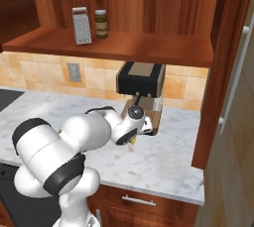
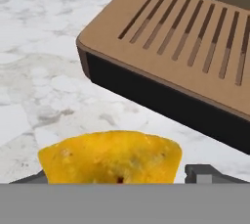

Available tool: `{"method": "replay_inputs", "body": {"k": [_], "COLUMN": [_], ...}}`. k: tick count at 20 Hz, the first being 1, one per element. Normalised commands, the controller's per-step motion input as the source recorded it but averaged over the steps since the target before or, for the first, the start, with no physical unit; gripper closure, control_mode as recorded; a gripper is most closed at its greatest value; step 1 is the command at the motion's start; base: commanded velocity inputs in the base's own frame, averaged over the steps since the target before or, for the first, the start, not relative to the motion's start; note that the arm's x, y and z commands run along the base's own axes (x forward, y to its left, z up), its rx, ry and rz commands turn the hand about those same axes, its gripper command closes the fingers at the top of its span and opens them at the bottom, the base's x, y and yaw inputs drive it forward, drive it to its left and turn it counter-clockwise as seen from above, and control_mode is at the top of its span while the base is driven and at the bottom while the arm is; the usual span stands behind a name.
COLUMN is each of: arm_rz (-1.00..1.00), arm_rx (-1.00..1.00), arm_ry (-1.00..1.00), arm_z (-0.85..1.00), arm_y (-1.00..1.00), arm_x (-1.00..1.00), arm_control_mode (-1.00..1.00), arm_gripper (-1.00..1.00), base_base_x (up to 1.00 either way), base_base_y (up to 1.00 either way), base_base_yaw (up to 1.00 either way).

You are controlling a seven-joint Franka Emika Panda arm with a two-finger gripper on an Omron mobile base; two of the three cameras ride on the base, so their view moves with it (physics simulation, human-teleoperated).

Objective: Pick the cheese from the fridge and the cheese grater from the cabinet and place them next to the salad bowl.

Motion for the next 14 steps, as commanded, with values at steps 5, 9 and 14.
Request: {"method": "replay_inputs", "body": {"k": [5,9,14], "arm_rz": [0.0,0.01,0.0], "arm_rx": [-0.04,0.0,0.0], "arm_ry": [0.01,0.0,0.0], "arm_z": [-0.09,-0.34,-0.4], "arm_y": [0.17,0.05,0.0], "arm_x": [0.01,0.02,0.09], "arm_control_mode": [-1.0,-1.0,-1.0], "arm_gripper": [-1.0,-1.0,-1.0], "base_base_x": [0.0,0.0,0.0], "base_base_y": [0.0,0.0,0.0], "base_base_yaw": [0.0,0.0,0.0]}}
